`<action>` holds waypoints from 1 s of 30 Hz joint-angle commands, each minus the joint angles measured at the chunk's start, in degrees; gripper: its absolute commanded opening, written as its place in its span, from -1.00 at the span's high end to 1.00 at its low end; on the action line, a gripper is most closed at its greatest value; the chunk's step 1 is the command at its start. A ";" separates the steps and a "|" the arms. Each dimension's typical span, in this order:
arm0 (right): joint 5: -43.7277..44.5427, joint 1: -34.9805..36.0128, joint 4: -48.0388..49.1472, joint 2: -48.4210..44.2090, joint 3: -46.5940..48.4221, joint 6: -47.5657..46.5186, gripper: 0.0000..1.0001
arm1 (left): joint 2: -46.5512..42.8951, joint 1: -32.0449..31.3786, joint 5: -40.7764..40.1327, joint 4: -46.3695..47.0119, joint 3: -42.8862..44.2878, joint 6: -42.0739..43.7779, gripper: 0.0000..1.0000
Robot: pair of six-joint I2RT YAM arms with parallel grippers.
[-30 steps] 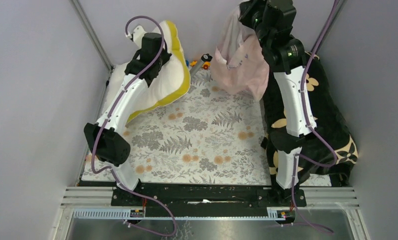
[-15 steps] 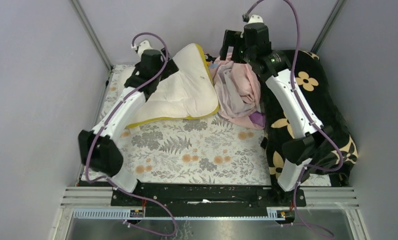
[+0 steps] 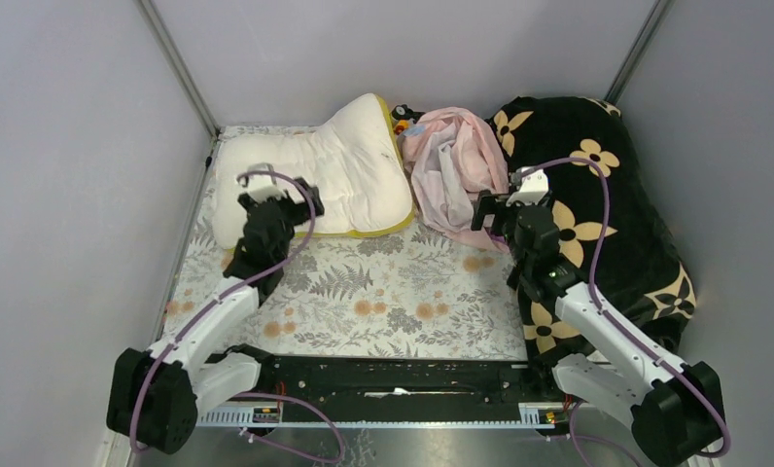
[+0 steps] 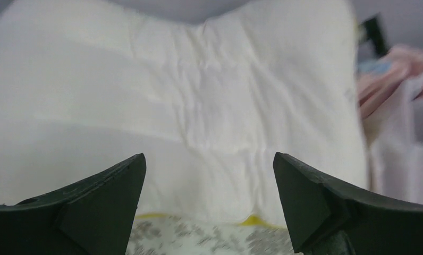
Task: Remove the pillowcase from the pillow
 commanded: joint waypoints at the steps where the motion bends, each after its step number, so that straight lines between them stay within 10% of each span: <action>1: 11.60 -0.39 12.12 -2.86 -8.79 -2.56 -0.99 | 0.67 0.04 -0.03 18.14 -12.40 7.40 -0.98; 7: 12.43 -3.26 15.43 -0.12 -14.45 -6.69 -0.99 | 1.01 1.04 -2.49 27.01 -22.14 13.55 -0.98; 17: -0.52 -17.17 47.22 12.30 -28.06 -9.03 -0.88 | 10.14 14.12 6.05 38.65 -27.05 12.24 -0.97; 23: -4.01 -21.35 59.10 26.44 -27.53 -7.65 -0.91 | 20.14 16.96 13.94 55.61 -29.92 16.88 -0.67; 30: 1.78 -21.79 64.48 33.81 -26.40 -5.28 -0.99 | 28.68 17.45 15.69 55.23 -26.03 17.26 -0.97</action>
